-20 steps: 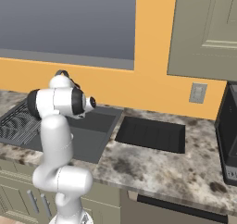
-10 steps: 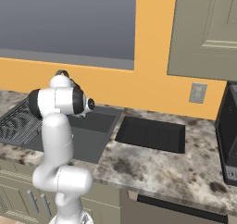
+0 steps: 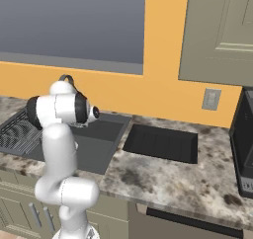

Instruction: Take the fish out of the fridge, briefly rinse it in the sink, and place it on the tray next to the sink.

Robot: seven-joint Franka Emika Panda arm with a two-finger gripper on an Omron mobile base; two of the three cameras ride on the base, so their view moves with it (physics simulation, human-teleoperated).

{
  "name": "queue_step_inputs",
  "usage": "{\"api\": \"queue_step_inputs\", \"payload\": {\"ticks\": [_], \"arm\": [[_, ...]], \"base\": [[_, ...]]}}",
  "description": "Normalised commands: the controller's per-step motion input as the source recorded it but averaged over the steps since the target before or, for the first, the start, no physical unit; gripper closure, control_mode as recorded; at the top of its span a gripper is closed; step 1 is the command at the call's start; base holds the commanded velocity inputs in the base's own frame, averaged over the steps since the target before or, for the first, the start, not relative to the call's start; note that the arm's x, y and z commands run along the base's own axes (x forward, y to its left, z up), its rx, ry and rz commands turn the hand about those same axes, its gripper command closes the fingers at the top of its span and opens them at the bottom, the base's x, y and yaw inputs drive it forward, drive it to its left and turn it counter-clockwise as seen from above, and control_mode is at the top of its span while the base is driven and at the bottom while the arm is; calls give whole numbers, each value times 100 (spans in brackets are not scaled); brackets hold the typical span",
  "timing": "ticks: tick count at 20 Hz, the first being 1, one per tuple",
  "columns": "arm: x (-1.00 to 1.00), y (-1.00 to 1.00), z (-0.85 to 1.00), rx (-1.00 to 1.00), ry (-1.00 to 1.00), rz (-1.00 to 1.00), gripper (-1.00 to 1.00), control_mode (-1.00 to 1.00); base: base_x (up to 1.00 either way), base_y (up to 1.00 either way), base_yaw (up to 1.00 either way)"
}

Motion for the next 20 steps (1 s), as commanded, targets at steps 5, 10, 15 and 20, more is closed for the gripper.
{"api": "queue_step_inputs", "payload": {"ticks": [5, 10, 15, 20], "arm": [[-74, -13, 39, 0, -2, -15, 100, -100], [-99, -40, 78, 0, 2, -34, 100, -100], [-89, -59, 97, -2, 14, -42, 100, -100], [-62, -57, 100, -13, 19, -42, 100, -100]], "base": [[0, 0, 0], [0, 0, 0], [0, 0, 0], [0, 0, 0]]}}
